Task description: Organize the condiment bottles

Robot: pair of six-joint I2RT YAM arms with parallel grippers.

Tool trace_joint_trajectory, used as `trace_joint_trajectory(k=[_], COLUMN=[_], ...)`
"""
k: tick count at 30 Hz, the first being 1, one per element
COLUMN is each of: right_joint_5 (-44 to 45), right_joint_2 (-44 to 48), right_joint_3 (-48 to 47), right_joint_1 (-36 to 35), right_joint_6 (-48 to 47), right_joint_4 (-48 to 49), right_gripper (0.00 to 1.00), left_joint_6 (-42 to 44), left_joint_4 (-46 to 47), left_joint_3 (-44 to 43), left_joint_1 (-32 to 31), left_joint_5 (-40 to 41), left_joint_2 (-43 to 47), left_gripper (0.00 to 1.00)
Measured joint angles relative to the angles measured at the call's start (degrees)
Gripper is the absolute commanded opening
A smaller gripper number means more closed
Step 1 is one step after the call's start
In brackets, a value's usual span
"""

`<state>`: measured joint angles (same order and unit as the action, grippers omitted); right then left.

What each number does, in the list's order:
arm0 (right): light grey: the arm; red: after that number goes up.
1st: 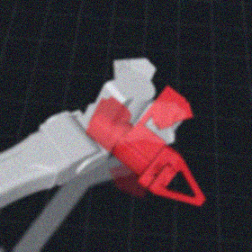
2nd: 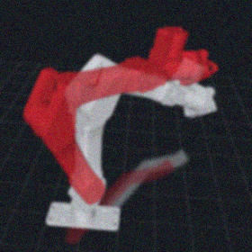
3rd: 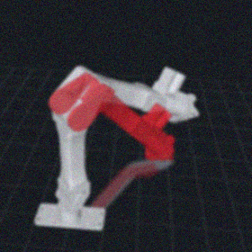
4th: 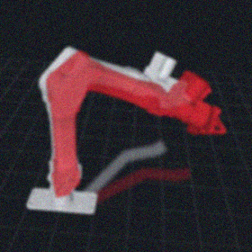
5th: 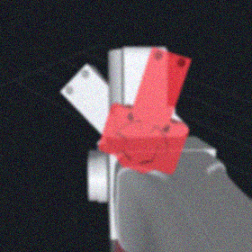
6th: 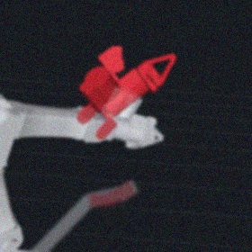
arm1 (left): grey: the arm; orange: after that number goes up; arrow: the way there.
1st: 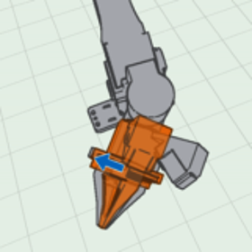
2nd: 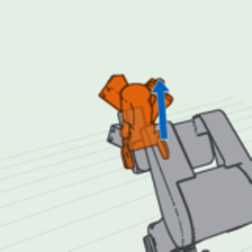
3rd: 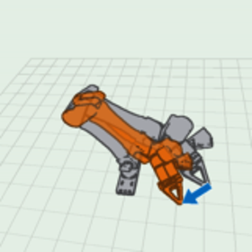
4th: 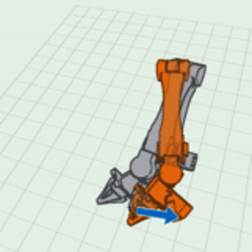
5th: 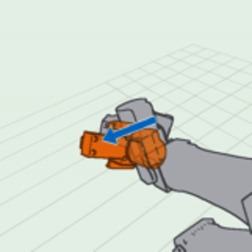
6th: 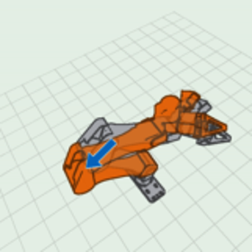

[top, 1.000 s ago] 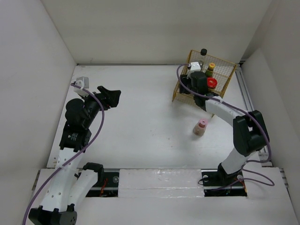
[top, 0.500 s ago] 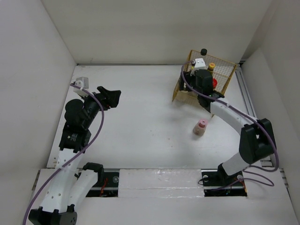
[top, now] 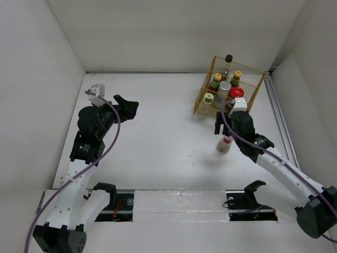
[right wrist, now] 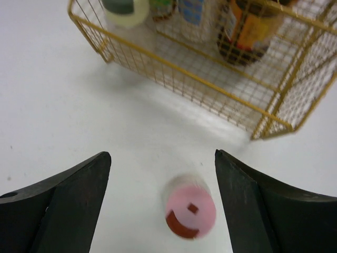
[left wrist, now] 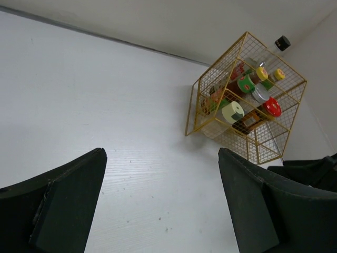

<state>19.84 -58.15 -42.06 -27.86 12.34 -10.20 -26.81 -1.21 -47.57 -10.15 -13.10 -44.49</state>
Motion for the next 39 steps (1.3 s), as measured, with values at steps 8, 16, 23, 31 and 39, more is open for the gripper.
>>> trace_joint_trajectory(k=[8, 16, 23, 31, 39], right_joint_5=[0.35, -0.33, 0.39, 3.21, 0.24], right_joint_2=[7.04, -2.99, -3.43, 2.64, -3.76], right_joint_3=[3.15, 3.65, 3.06, -11.96, -19.67], right_joint_1=[-0.37, 2.14, 2.29, 3.32, 11.02], right_joint_6=[3.98, 4.98, 3.80, -3.39, -7.06], right_joint_4=[-10.58, -12.09, -12.50, -12.35, -5.84], right_gripper=[0.83, 0.66, 0.40, 0.39, 0.39], left_joint_6=[0.07, 0.20, 0.22, 0.22, 0.17], left_joint_4=[-0.37, -0.39, -0.42, -0.39, 0.00], left_joint_3=[0.00, -0.02, -0.02, -0.07, -0.15], left_joint_1=[-0.55, -1.14, -1.14, -1.14, -1.14], left_joint_5=[-1.46, -1.46, -1.46, -1.55, -4.24], left_joint_2=[-3.23, -3.21, -3.72, -7.61, -11.61], left_gripper=[0.84, 0.84, 0.84, 0.84, 0.84])
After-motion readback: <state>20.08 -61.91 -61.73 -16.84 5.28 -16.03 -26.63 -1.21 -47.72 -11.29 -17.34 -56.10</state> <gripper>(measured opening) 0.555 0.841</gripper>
